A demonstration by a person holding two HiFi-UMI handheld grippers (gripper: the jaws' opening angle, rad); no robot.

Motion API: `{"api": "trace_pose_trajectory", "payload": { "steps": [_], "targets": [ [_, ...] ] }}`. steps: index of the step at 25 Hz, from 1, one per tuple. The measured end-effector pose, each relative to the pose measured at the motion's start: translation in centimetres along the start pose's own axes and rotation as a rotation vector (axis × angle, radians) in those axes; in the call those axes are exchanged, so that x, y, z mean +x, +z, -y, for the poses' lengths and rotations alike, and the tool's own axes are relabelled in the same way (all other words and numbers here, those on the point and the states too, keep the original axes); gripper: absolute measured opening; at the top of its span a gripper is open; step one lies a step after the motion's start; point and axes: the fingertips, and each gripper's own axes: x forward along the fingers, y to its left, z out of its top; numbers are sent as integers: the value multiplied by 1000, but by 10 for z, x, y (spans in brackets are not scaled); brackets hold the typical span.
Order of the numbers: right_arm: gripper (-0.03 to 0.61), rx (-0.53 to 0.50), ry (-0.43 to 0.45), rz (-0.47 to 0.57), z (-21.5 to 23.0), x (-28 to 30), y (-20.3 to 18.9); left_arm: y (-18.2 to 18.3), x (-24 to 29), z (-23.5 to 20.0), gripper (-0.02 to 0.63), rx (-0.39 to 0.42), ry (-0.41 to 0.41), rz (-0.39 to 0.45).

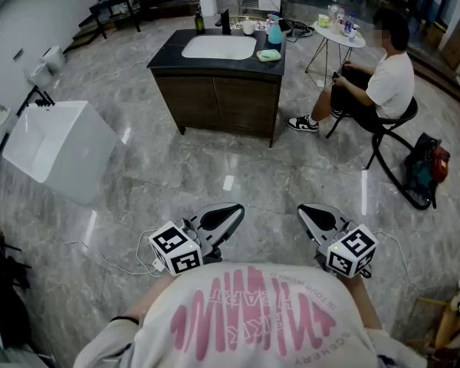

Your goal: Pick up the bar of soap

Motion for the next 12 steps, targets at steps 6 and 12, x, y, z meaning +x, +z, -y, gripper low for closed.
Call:
{"api": "trace_pose_trajectory", "payload": {
  "steps": [6,12],
  "targets": [
    [12,15,-25,11,-9,18,7,7,-16,-15,11,-3,-2,5],
    [12,-36,-79,8,-14,38,12,9,-38,-39,11,-5,-2,11]
  ]
}}
